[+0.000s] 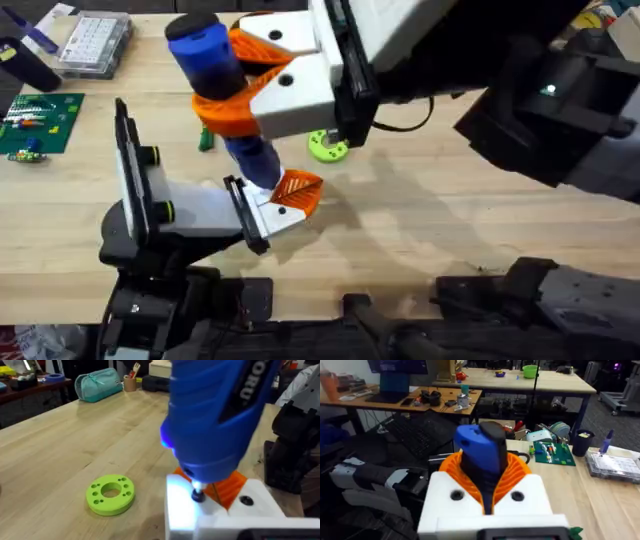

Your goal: Pick up the gripper from the table and insert it into the empty holder that is missing its gripper. Then pick up a screw, insert it into the mounting hole, and use the screwdriver to tighten it. Finally, clean up the table by picking up the vegetable and placing it into the bucket.

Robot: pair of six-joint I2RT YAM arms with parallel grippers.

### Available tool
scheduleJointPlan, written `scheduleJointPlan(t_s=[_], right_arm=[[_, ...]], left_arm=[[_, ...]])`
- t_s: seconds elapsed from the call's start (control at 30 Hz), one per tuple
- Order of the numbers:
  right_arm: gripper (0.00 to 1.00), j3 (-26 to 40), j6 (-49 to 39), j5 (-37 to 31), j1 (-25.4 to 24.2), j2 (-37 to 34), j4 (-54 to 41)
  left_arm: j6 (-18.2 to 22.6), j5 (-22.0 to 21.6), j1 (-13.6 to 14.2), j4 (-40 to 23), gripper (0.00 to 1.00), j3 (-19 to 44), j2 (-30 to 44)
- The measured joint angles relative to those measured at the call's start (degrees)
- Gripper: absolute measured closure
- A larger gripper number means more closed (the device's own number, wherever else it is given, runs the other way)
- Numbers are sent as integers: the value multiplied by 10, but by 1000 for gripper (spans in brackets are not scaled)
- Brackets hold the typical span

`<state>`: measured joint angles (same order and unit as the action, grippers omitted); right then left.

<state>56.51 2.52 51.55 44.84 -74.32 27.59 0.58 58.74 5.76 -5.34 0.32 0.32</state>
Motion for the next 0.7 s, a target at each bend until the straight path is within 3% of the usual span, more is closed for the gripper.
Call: scheduleJointPlan(t_s=[0.7], right_arm=[[956, -9, 0, 0, 0, 0, 12]], left_arm=[[-4, 0, 0, 0, 986, 0, 0]])
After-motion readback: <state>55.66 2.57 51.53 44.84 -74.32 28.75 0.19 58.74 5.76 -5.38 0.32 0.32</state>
